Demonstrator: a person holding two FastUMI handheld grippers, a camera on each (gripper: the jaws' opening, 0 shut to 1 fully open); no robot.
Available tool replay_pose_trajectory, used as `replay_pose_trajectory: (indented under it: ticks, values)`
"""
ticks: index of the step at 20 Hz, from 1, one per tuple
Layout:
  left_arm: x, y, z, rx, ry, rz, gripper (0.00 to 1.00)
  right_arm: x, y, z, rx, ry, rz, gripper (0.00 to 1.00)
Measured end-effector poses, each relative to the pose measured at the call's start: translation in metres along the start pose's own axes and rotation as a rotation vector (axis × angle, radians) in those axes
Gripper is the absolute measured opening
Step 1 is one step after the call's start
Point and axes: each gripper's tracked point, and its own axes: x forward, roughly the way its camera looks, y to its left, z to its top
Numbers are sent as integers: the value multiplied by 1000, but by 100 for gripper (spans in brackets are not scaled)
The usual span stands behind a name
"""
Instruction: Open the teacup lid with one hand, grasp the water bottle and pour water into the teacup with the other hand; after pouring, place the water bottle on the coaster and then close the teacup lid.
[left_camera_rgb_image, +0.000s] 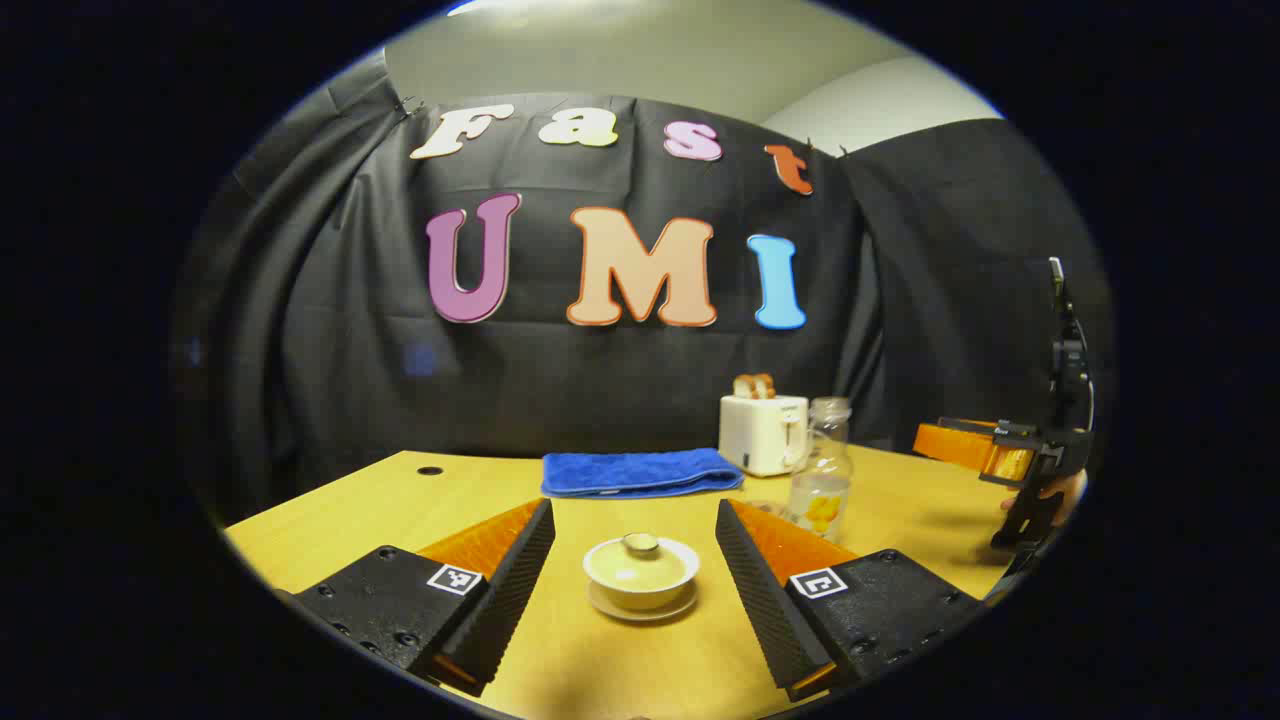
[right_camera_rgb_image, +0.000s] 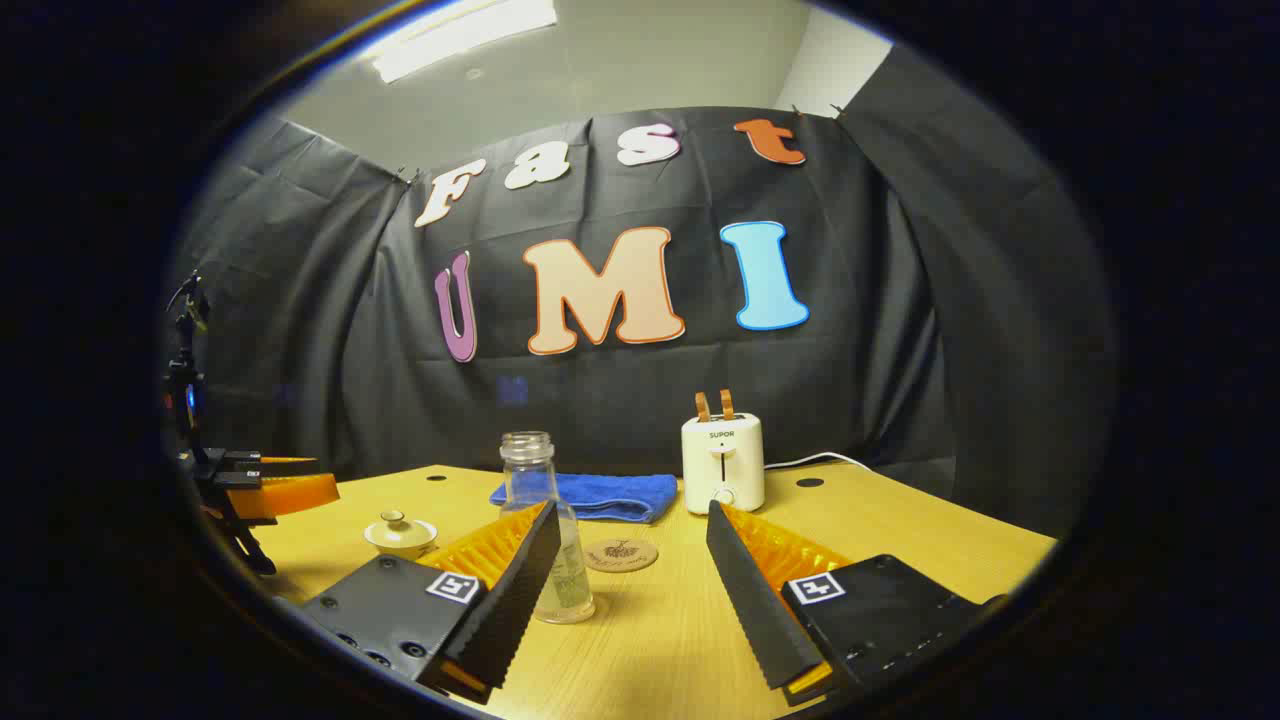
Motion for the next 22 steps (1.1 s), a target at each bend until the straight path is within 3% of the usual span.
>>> replay_pose_trajectory:
  ticks: [5,9,11,19,20,22]
  values:
    - [10,6,-18,5,29,18,95,9,21,-20,-13,31,39,92]
    - [13,1,-20,17,29,21,95,14,28,-29,-5,49,61,99]
    - [12,0,-21,14,33,20,95,14,29,-32,-2,53,67,92]
    - [15,-8,-29,10,47,11,95,16,36,-36,4,62,88,92]
    - [15,-8,-29,9,47,10,95,17,38,-37,6,64,92,99]
    - [15,-8,-30,11,47,12,95,17,41,-39,6,68,101,95]
